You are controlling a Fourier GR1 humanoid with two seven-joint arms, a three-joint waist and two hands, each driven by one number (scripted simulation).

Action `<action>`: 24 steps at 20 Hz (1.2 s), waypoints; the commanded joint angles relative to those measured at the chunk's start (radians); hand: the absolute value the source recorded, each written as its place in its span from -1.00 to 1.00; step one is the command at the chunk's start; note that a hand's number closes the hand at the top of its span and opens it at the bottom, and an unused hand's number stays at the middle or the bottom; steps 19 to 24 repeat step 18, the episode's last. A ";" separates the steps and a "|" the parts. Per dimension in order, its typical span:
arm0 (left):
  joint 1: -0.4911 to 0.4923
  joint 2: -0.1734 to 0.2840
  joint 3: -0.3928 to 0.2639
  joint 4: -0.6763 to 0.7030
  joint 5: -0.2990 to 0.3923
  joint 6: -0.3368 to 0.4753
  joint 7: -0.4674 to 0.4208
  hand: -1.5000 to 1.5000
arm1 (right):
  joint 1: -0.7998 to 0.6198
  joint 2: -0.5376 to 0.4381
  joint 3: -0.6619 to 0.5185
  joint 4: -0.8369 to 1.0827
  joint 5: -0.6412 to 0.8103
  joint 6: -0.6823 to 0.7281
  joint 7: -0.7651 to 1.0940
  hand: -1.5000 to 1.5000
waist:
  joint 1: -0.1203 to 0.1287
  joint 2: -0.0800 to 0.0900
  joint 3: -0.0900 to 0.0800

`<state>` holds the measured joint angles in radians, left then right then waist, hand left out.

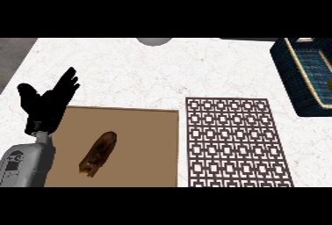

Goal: Pick the lemon from the placemat and place it in the basket

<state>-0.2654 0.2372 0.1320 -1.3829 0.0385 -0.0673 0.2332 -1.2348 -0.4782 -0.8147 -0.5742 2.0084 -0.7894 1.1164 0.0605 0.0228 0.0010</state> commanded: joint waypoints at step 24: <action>0.109 0.038 0.068 0.020 0.024 -0.015 -0.033 0.00 | 0.265 0.475 0.050 -0.864 -0.133 0.092 0.088 -1.00 | -0.096 -0.054 -0.003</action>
